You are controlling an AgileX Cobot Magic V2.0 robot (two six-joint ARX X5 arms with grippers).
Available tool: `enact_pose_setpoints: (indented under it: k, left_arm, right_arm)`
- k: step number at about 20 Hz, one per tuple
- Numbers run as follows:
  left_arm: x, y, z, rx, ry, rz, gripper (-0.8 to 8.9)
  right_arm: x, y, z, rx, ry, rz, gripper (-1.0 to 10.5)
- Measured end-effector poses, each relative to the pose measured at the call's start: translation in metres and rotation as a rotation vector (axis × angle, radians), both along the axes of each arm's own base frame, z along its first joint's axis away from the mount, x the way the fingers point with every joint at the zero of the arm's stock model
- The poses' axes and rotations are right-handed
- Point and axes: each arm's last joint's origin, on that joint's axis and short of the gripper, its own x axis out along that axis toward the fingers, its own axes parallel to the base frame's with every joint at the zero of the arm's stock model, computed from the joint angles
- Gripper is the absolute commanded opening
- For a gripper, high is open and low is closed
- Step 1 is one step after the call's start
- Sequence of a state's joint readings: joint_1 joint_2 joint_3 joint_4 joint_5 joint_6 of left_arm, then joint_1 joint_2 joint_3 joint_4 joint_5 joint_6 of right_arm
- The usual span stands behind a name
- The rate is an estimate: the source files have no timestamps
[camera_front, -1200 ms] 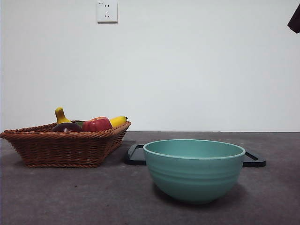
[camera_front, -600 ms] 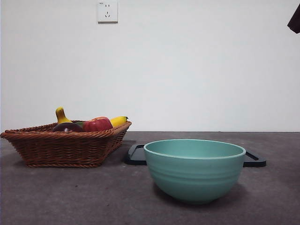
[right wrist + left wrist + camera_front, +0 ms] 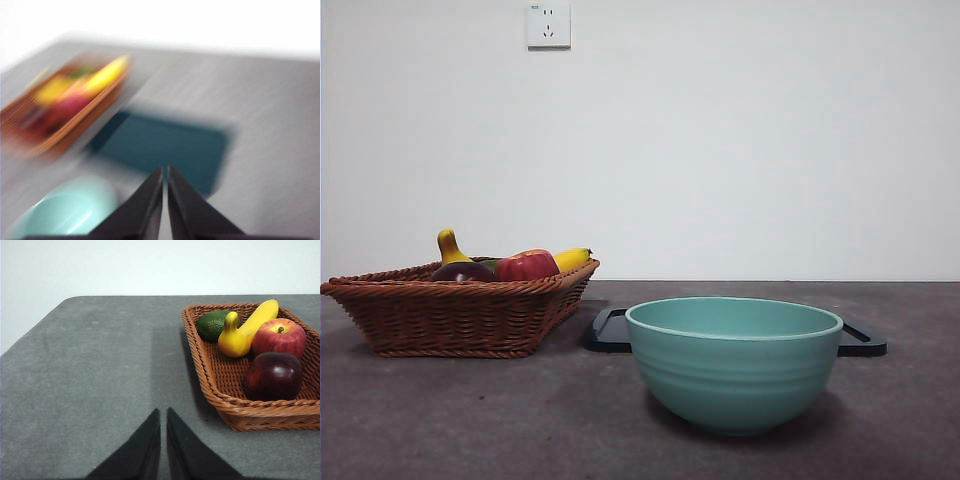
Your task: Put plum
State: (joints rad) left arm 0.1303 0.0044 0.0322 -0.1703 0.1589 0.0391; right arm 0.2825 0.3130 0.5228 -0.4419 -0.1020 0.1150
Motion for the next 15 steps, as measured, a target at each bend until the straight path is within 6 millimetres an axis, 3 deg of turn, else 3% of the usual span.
enact_pose_setpoints:
  k: [3,6,9,15]
  left_arm:
    - [0.0,0.0,0.0,0.0,0.0,0.0,0.19]
    - [0.0,0.0,0.0,0.0,0.0,0.0,0.19]
    - [0.0,0.0,0.0,0.0,0.0,0.0,0.19]
    - [0.0,0.0,0.0,0.0,0.0,0.0,0.19]
  right_arm:
    - [0.003,-0.01,-0.037,0.023,-0.126,-0.11,0.1]
    - [0.002,-0.013,-0.078,0.025,-0.124,-0.186,0.1]
    - [0.003,-0.013,-0.096,0.035,-0.105,-0.189,0.1]
    - [0.007,-0.013,-0.112,0.028,-0.066,-0.19,0.1]
